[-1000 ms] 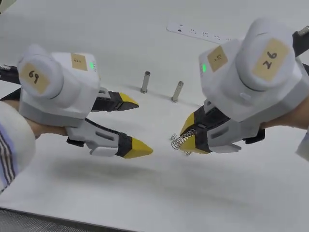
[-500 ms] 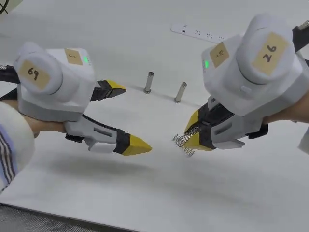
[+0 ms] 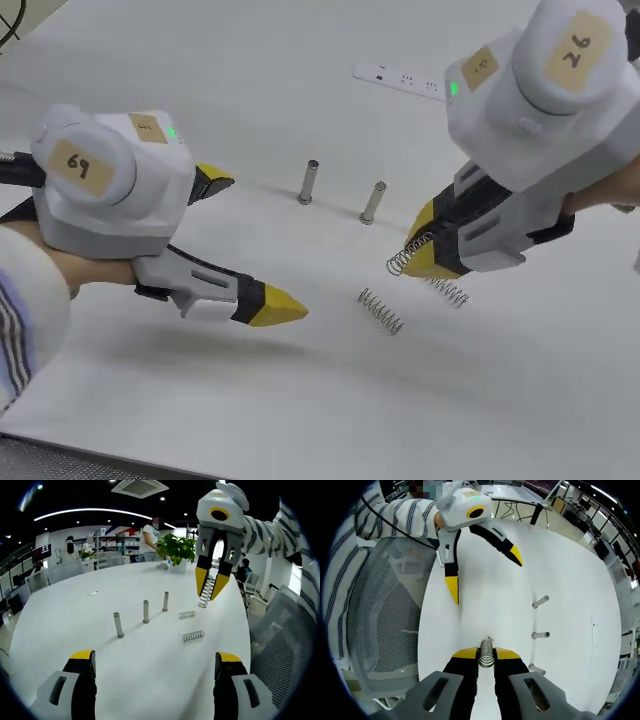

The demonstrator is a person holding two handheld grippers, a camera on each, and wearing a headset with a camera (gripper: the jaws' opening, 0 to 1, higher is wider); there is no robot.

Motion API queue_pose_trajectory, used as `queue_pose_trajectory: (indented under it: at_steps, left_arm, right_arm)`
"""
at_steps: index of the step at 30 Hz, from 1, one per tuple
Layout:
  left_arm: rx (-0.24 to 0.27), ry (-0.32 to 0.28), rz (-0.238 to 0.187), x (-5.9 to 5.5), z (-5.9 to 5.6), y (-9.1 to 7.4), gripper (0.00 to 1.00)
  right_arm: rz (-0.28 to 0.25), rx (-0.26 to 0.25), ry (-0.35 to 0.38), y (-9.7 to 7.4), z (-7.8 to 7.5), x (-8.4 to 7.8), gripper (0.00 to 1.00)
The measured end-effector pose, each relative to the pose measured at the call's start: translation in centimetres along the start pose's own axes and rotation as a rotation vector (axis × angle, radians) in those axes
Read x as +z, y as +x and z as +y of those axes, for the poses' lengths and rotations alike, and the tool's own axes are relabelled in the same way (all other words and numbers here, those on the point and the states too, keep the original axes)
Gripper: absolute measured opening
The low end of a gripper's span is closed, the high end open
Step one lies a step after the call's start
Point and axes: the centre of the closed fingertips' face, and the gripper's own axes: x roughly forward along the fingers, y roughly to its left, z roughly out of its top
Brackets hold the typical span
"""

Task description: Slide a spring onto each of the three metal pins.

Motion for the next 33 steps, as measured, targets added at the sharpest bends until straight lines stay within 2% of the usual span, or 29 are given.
queue_pose_trajectory:
  at_steps: [3, 5, 11, 13, 17, 21, 27, 33]
  left_arm:
    - [0.001, 0.014, 0.013, -0.1, 0.0, -0.2, 0.98]
    - [0.0, -0.021, 0.004, 0.0, -0.1, -0.3, 0.98]
    - [-0.002, -0.018, 0.015, -0.2, -0.1, -0.4, 0.98]
    - [-0.001, -0.011, 0.022, -0.2, 0.0, -0.5, 0.98]
    - [0.002, -0.027, 0.003, 0.1, 0.0, -0.5, 0.98]
    - [0.007, -0.033, 0.011, 0.0, 0.3, -0.6, 0.98]
    - [0.002, -0.043, 0.013, -0.2, 0.2, -0.6, 0.98]
    - [-0.008, -0.052, 0.033, -0.6, 0.1, -0.6, 0.98]
  right_arm:
    - [-0.012, 0.009, 0.03, -0.4, -0.8, 0.3, 0.08]
    - [-0.018, 0.008, 0.041, -0.6, -1.4, 0.4, 0.08]
    - [-0.001, -0.002, 0.052, -0.9, -3.2, 0.4, 0.08]
    - [0.01, -0.006, 0.045, -0.9, -3.7, 0.4, 0.08]
    - [0.024, -0.009, 0.034, -0.7, -4.8, 0.7, 0.08]
    - [0.036, -0.019, 0.018, -0.8, -6.0, 1.2, 0.08]
    - [0.05, -0.015, -0.01, -0.4, -7.1, 2.0, 0.08]
    - [0.057, 0.001, -0.025, 0.8, -7.8, 3.0, 0.08]
